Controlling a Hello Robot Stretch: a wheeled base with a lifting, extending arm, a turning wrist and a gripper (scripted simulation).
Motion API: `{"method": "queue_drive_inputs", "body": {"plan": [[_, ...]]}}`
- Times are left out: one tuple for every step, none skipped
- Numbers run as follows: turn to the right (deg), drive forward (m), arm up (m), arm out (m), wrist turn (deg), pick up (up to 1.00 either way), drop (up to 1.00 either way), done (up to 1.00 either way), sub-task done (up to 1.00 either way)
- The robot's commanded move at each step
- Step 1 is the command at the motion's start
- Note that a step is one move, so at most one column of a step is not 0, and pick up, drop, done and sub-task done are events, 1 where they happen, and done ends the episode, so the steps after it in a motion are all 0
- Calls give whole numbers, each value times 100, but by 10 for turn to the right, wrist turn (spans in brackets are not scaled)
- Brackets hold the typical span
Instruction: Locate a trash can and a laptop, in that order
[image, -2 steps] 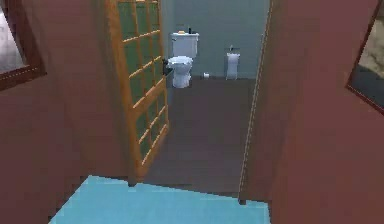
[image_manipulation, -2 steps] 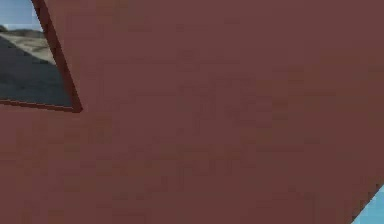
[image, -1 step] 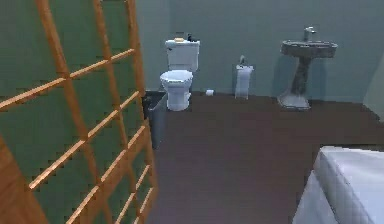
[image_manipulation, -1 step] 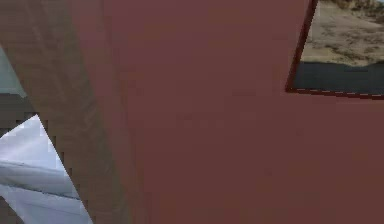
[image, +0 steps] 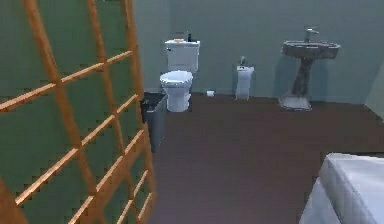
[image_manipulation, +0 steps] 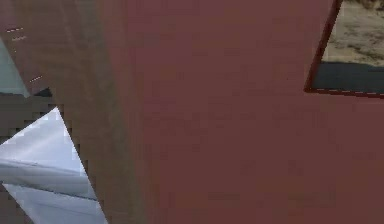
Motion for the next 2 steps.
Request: {"method": "queue_drive_inputs", "body": {"plan": [[90, 0, 0, 0, 0, 0, 0, 0, 0], [0, 40, 0, 0, 0, 0, 0, 0, 0]]}}
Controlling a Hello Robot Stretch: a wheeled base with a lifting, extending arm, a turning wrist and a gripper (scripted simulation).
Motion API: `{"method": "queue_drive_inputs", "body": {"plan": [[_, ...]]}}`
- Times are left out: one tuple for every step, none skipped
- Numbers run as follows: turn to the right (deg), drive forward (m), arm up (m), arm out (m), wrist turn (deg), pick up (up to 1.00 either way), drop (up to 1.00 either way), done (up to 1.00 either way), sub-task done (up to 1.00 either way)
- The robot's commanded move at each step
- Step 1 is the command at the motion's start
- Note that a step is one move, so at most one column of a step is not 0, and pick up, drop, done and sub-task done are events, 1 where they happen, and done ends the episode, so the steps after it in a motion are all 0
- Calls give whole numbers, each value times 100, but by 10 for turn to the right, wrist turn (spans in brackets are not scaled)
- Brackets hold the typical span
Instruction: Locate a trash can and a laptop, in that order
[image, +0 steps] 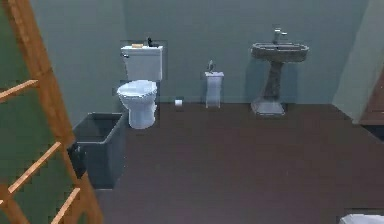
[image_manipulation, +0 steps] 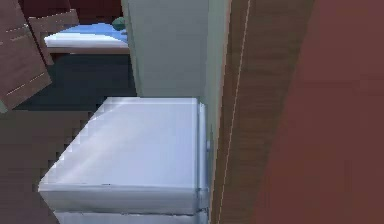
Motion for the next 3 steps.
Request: {"method": "queue_drive_inputs", "body": {"plan": [[30, 0, 0, 0, 0, 0, 0, 0, 0], [0, 100, 0, 0, 0, 0, 0, 0, 0], [60, 0, 0, 0, 0, 0, 0, 0, 0]]}}
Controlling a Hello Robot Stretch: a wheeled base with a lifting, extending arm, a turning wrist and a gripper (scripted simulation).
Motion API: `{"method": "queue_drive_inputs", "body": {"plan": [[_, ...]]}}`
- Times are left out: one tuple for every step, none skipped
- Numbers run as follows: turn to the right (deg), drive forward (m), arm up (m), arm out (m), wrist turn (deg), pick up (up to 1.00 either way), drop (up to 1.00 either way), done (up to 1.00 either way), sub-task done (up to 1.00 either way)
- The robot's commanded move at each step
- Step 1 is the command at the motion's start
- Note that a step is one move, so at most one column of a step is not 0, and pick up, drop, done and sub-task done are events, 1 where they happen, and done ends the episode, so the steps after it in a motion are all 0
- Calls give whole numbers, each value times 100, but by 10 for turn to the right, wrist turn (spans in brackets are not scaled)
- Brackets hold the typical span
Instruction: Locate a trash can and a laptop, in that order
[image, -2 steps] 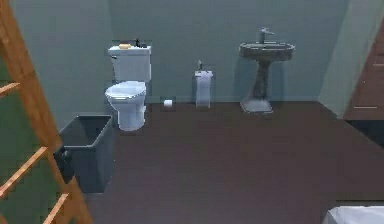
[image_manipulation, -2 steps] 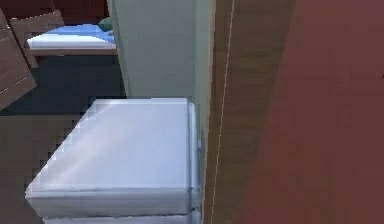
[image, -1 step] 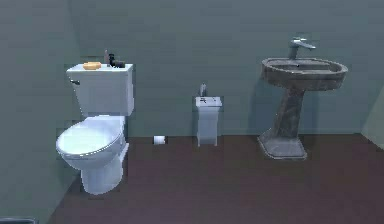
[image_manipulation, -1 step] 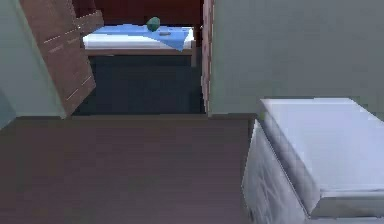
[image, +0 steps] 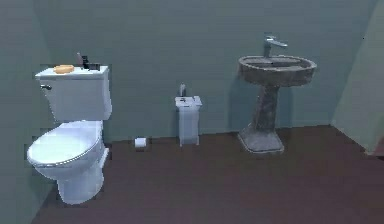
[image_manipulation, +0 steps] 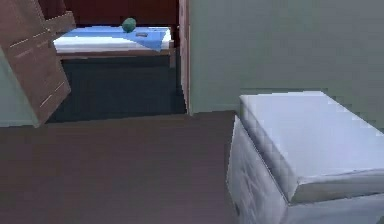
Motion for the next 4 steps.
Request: {"method": "queue_drive_inputs", "body": {"plan": [[0, 10, 0, 0, 0, 0, 0, 0, 0], [-450, 0, 0, 0, 0, 0, 0, 0, 0], [-300, 0, 0, 0, 0, 0, 0, 0, 0], [0, 0, 0, 0, 0, 0, 0, 0, 100]]}}
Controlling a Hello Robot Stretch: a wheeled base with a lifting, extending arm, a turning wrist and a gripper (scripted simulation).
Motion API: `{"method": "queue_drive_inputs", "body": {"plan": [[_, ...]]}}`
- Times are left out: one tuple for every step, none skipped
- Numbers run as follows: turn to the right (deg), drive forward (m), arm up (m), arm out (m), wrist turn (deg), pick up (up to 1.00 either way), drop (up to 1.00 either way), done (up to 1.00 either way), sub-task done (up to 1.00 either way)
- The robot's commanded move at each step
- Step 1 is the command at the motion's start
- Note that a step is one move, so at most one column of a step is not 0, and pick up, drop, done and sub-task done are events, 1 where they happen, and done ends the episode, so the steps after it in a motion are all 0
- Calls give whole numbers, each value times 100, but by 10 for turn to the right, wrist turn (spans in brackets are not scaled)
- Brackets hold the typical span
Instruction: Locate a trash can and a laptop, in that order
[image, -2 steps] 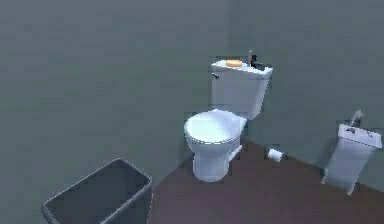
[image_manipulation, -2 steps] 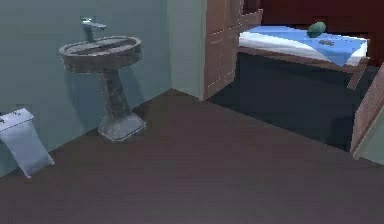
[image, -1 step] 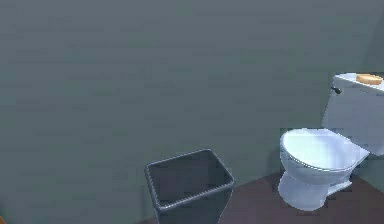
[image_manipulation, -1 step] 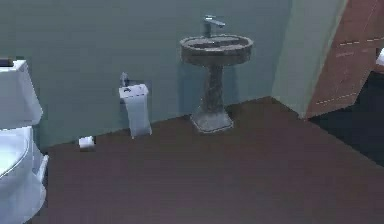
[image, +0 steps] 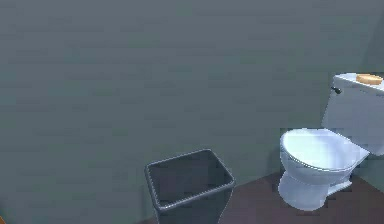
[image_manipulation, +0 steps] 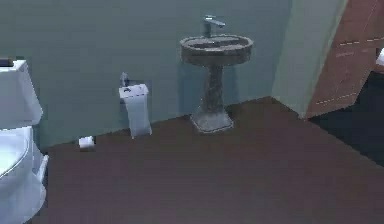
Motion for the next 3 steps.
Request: {"method": "queue_drive_inputs", "body": {"plan": [[-450, 0, 0, 0, 0, 0, 0, 0, 0], [-450, 0, 0, 0, 0, 0, 0, 0, 0], [-180, 0, 0, 0, 0, 0, 0, 0, 0]]}}
